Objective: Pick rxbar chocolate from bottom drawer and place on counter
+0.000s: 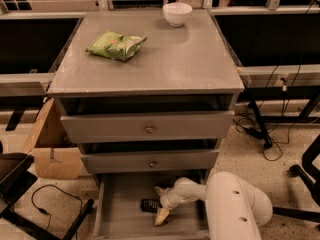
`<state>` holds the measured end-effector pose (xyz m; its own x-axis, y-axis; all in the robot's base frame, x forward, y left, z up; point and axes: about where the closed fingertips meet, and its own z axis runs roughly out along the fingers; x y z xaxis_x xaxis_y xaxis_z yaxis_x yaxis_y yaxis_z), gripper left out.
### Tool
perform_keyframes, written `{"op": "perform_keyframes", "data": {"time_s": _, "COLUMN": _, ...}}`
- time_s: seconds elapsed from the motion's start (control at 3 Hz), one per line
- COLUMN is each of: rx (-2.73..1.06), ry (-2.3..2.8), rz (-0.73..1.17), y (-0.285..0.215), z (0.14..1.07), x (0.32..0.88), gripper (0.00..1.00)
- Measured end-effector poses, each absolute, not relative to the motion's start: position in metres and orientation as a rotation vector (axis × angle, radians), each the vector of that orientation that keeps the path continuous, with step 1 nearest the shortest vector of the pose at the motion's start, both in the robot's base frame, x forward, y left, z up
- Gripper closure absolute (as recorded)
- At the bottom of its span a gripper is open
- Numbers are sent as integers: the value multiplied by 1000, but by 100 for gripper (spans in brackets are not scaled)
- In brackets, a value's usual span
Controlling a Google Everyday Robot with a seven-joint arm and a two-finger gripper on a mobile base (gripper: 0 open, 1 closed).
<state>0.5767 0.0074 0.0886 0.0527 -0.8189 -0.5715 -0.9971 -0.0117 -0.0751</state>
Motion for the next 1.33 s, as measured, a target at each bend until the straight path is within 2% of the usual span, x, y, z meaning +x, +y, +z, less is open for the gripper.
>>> {"op": "perform_keyframes", "data": {"time_s": 1.0, "rx": -1880, "ry": 1815, "rz": 517, "y": 7, "z": 94, "x": 577, "gripper": 89}}
{"op": "perform_keyframes", "data": {"time_s": 1.33, "rx": -1880, "ry": 1815, "rz": 517, "y": 8, "z": 95, "x": 577, "gripper": 100}}
